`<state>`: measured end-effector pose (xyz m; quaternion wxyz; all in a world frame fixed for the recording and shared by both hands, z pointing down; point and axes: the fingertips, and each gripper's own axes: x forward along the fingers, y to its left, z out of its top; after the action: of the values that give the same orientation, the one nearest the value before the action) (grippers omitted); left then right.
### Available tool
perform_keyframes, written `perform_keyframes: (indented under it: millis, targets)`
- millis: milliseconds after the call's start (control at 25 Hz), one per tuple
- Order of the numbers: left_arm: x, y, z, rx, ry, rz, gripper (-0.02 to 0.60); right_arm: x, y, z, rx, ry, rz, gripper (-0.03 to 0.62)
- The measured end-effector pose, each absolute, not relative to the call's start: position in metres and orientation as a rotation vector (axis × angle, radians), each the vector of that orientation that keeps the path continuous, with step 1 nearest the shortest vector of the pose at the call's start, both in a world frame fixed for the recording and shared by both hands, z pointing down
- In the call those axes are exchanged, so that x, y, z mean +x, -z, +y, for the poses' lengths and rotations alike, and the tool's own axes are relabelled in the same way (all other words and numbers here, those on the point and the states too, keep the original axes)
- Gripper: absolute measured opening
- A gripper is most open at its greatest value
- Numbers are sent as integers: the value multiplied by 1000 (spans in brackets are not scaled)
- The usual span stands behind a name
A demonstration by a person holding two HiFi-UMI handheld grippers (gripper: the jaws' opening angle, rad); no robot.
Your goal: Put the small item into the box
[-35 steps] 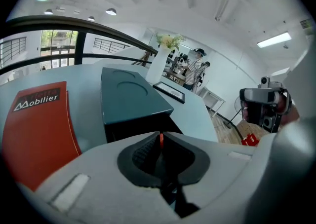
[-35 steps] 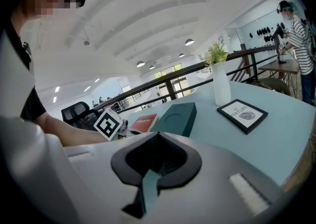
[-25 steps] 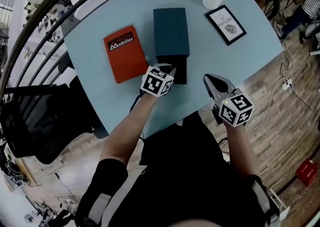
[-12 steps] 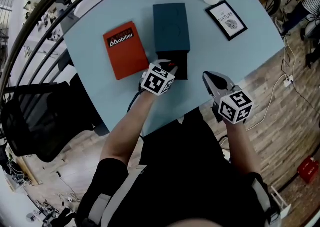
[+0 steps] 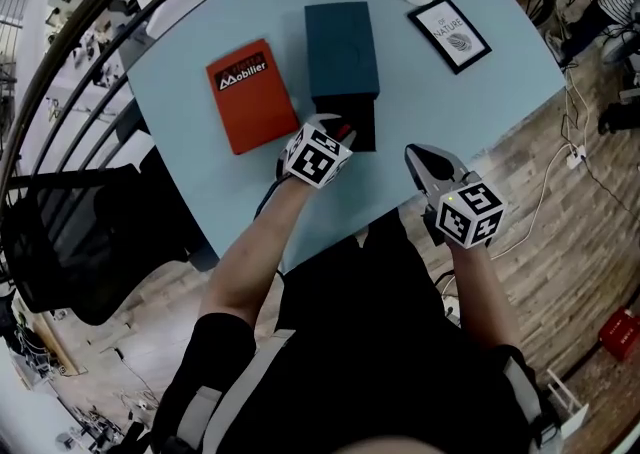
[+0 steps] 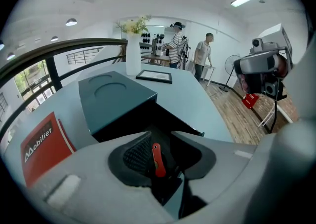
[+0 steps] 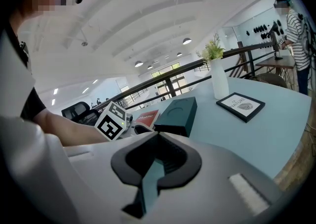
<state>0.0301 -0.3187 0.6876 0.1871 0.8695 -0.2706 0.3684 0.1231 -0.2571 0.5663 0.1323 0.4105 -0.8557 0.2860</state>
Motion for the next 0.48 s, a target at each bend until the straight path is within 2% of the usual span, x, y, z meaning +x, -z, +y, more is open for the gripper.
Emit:
perform_keyframes:
  millis: [480]
  targets:
    - [-4,-575,-323,2625,-640,-943,107,125,-524,-254,1363,-739,-2502,2]
